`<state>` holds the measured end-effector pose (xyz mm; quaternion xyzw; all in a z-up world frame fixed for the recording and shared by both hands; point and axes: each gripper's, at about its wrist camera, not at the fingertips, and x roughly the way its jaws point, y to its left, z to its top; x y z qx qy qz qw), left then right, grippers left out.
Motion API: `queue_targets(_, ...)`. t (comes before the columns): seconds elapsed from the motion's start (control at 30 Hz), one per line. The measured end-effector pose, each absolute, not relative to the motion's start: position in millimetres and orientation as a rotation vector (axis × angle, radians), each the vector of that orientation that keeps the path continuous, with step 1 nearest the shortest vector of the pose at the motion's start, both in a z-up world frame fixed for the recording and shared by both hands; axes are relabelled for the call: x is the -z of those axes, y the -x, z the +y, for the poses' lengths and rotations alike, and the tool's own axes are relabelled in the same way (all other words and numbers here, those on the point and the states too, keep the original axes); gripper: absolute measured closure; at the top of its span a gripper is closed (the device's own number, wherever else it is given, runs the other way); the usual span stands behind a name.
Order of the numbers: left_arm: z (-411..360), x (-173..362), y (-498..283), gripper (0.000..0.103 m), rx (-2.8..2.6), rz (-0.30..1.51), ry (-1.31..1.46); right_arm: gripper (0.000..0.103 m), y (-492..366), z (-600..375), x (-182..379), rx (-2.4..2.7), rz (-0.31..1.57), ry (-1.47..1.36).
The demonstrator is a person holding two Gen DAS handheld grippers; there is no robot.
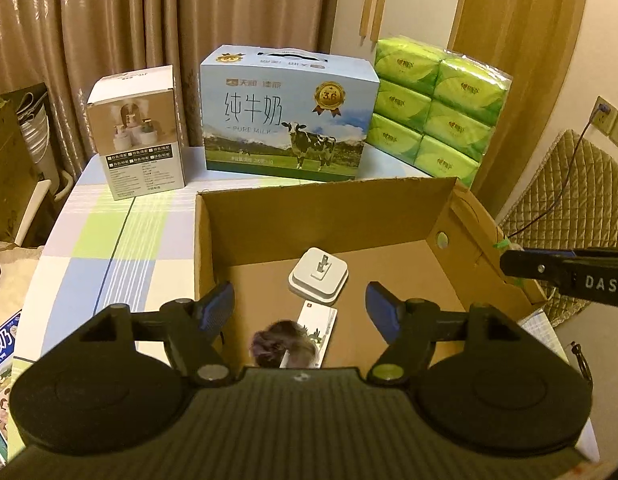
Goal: Organize objects
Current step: 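Carry scrunchie and candy packet into the cardboard box and open both tools, then withdraw both tools from the box back over the table items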
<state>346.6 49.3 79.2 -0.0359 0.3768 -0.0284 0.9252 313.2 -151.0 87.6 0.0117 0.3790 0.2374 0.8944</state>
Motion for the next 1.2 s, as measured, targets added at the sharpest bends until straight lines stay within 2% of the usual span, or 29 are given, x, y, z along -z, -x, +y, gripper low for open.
queue_targets(0.1,50.2,-79.4,-344.1,0.035,0.060,0.772,0.075,0.084,-314.0,-146.7,-88.7,-0.506,0.777,-0.022)
queue_targets(0.13,50.9,-79.6,-343.2,0.035,0.060,0.770,0.077,0.081,-313.8,-145.5,-89.5,-0.523,0.764,-0.024)
queue_targets(0.17,51.6,-79.9,-342.4,0.035,0.061,0.769,0.080,0.057,-314.3,-144.8,-90.3,-0.545,0.751,-0.030)
queue_targets(0.23,52.8,-80.3,-339.7,0.035,0.064,0.767,0.086,0.028,-313.4,-147.3,-92.9,-0.545,0.724,-0.064)
queue_targets(0.43,61.2,-82.9,-320.3,0.034,0.057,0.760,0.119,0.028,-298.5,-164.1,-100.1,-0.529,0.698,-0.094)
queue_targets(0.77,70.4,-92.7,-240.1,0.026,0.025,0.729,0.171,0.016,-224.9,-215.0,-103.3,-0.496,0.708,-0.183)
queue_targets(0.97,67.0,-90.6,-180.8,0.018,0.001,0.720,0.209,0.007,-164.5,-242.9,-102.0,-0.477,0.698,-0.247)
queue_targets(1.2,58.9,-77.0,-120.8,0.007,-0.037,0.734,0.202,0.003,-98.8,-262.4,-83.3,-0.428,0.721,-0.243)
